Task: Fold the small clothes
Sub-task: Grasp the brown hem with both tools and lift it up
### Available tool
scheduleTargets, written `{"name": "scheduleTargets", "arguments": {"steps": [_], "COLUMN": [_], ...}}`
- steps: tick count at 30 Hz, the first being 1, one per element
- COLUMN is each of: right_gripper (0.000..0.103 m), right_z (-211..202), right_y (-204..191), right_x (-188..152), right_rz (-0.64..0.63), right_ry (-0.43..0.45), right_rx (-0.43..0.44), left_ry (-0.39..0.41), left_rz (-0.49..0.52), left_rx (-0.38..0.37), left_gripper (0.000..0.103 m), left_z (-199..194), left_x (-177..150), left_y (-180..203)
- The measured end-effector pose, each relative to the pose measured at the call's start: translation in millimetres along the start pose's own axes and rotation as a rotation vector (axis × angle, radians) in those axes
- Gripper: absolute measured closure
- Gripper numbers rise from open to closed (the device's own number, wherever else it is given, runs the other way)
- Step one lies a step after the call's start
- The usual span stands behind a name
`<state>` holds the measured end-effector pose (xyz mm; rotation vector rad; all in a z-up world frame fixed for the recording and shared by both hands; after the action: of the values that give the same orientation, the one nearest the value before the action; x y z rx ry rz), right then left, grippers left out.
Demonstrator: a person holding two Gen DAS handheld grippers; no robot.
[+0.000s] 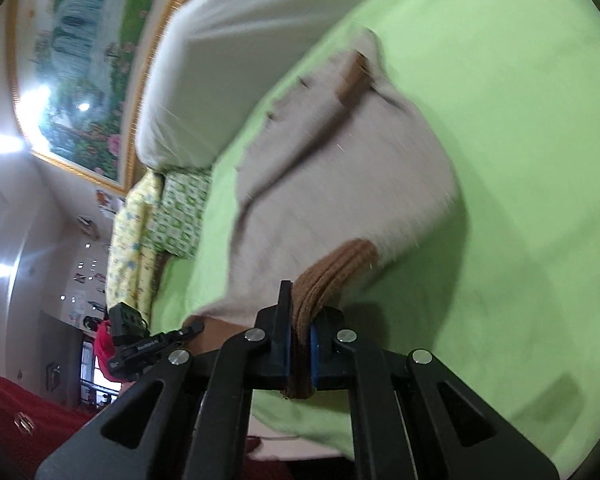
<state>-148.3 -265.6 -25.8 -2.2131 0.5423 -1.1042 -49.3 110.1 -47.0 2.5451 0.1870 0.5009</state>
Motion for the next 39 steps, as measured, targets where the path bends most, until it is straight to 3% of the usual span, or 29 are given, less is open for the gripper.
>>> {"name": "scheduleTargets", "arguments": {"steps": [4, 9, 13, 19, 26, 33, 36, 39], "right_gripper": [0.096, 0.096, 0.096, 0.096, 0.096, 0.092, 0.092, 0.087], "right_z": [16, 46, 81, 138, 196, 239, 256, 259], "right_y": [-16, -14, -3, 19, 58, 101, 121, 125], "right_x": [60, 138, 200, 263, 303, 325, 326, 326], "right_rz": [-0.056, -0.095, -0.080, -0.064, -0.030, 0.032, 0.085, 0.101], "right_ry": [0.076, 0.141, 0.177, 0.167, 0.129, 0.089, 0.040, 0.024], "right_rx": [0.053, 0.057, 0.067, 0.040, -0.024, -0.081, -0.140, -0.152], "left_ry": [0.084, 0.167, 0.188, 0.182, 0.148, 0.097, 0.081, 0.081], "left_rz": [-0.004, -0.003, -0.034, -0.099, -0.115, -0.144, -0.177, -0.143], "left_rx": [-0.020, -0.031, -0.024, 0.008, 0.066, 0.118, 0.113, 0.100], "left_gripper": [0.094, 0.094, 0.094, 0.094, 0.094, 0.090, 0.085, 0.080], "left_z": [0, 16, 50, 103, 164, 214, 221, 214], "left_x": [51, 129, 189, 265, 316, 345, 349, 347], "left_y": [21, 45, 60, 61, 52, 39, 32, 35]}}
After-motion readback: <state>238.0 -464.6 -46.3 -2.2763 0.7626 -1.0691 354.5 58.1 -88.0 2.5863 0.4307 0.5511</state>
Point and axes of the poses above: each gripper's, at about its wrist camera, not at the fingertips, and z roughly the way its jaws point, y to its right, x to its top, the point moved 6 cm from there along z, roughly the way its jaws point, and after that the axes turned 9 degrees about -z, right-handed, at the moved point
